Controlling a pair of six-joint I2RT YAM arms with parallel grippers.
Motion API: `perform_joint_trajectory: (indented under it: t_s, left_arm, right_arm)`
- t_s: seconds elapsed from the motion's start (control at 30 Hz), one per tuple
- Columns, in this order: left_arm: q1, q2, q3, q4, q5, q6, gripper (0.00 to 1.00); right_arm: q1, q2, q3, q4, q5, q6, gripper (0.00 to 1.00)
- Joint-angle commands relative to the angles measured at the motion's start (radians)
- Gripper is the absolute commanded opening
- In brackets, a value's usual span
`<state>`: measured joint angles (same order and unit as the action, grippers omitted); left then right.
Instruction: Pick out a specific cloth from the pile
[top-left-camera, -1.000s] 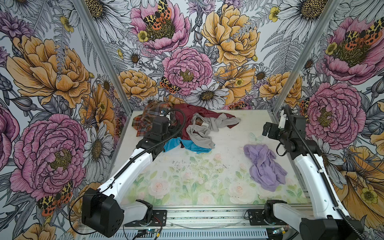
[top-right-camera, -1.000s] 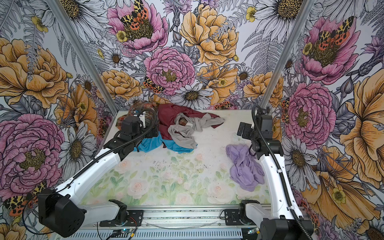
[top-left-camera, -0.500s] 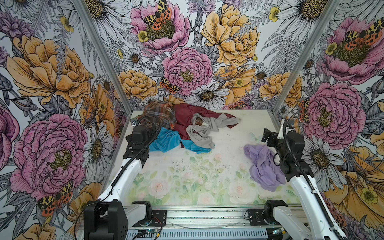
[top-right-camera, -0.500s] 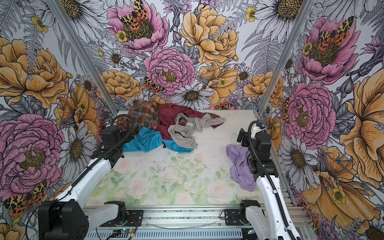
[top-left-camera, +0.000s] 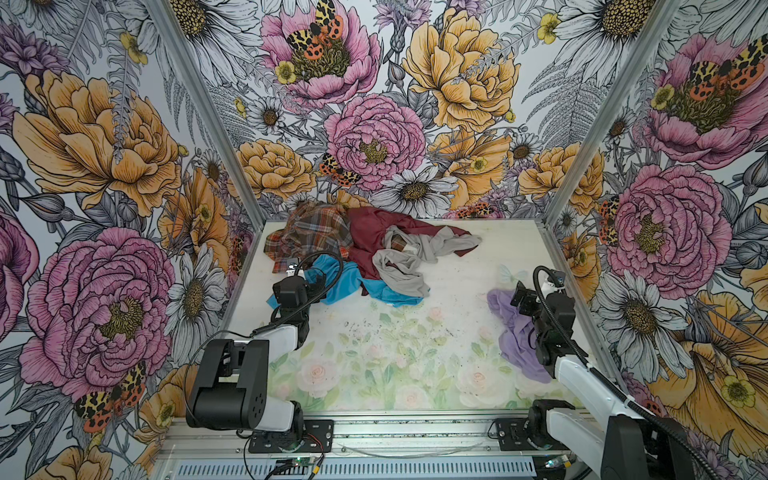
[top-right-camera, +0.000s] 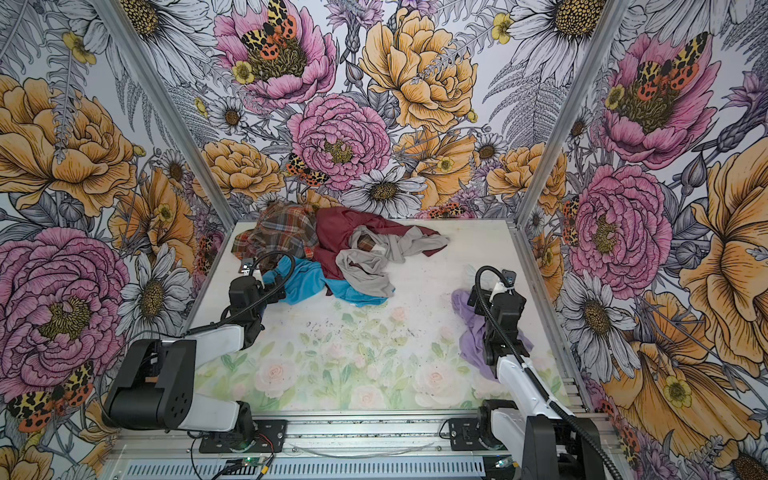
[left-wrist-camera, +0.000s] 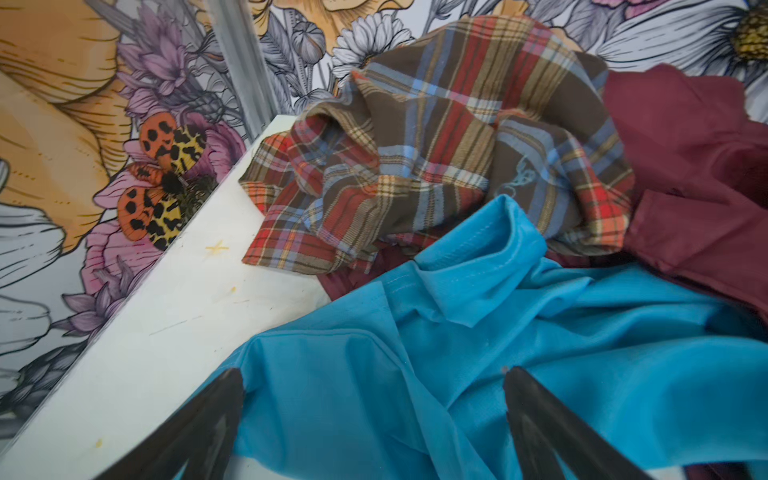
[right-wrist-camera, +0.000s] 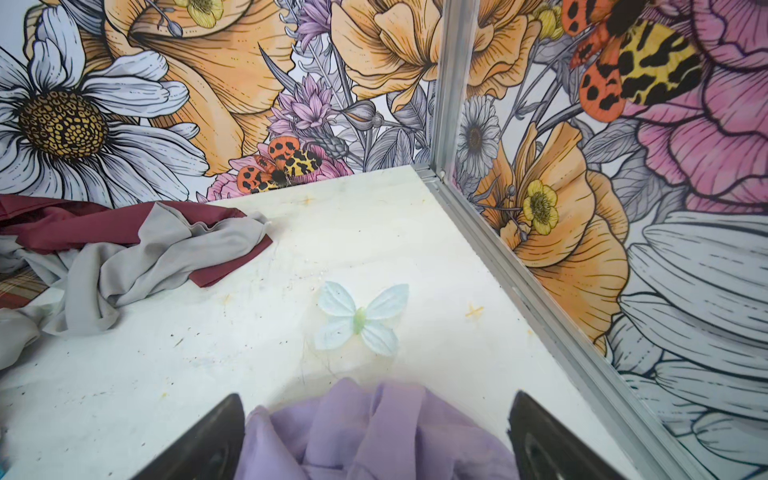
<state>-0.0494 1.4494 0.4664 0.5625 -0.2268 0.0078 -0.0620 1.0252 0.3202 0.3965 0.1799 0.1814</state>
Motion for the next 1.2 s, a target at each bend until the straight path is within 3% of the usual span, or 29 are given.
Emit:
perform_joint_trajectory:
  t_s: [0.0, 0.1, 0.2, 0.4, 0.63, 0.77, 0.9, 1.17]
  left_arm:
    - [-0.001, 0.039, -0.065, 0.277, 0.059, 0.046, 0.99]
    - [0.024, 0.104, -0.115, 0.429, 0.062, 0.017, 0.99]
    - [0.019, 0.093, -0.117, 0.414, 0.049, 0.018, 0.99]
    - [0.048, 0.098, -0.101, 0.394, 0.054, -0.015, 0.99]
    - [0.057, 0.098, -0.097, 0.385, 0.061, -0.025, 0.99]
    - [0.056, 0.098, -0.097, 0.385, 0.058, -0.025, 0.99]
    - [0.054, 0.099, -0.095, 0.384, 0.056, -0.023, 0.99]
    - [0.045, 0.100, -0.094, 0.381, 0.042, -0.016, 0.99]
  right_arm:
    - [0.004, 0.051, -0.028, 0.206, 0.029, -0.019, 0.99]
    - [0.011, 0.137, -0.066, 0.346, 0.004, -0.020, 0.99]
    - [0.023, 0.226, -0.078, 0.445, 0.020, -0.021, 0.99]
    - [0.034, 0.264, -0.072, 0.491, 0.026, -0.044, 0.99]
    - [0.060, 0.539, -0.110, 0.862, 0.021, -0.092, 0.99]
    - [0.062, 0.517, -0.062, 0.742, 0.020, -0.093, 1.00]
    - [0.054, 0.511, 0.074, 0.465, -0.004, -0.079, 0.99]
    - [0.047, 0.509, 0.056, 0.499, -0.021, -0.080, 1.00]
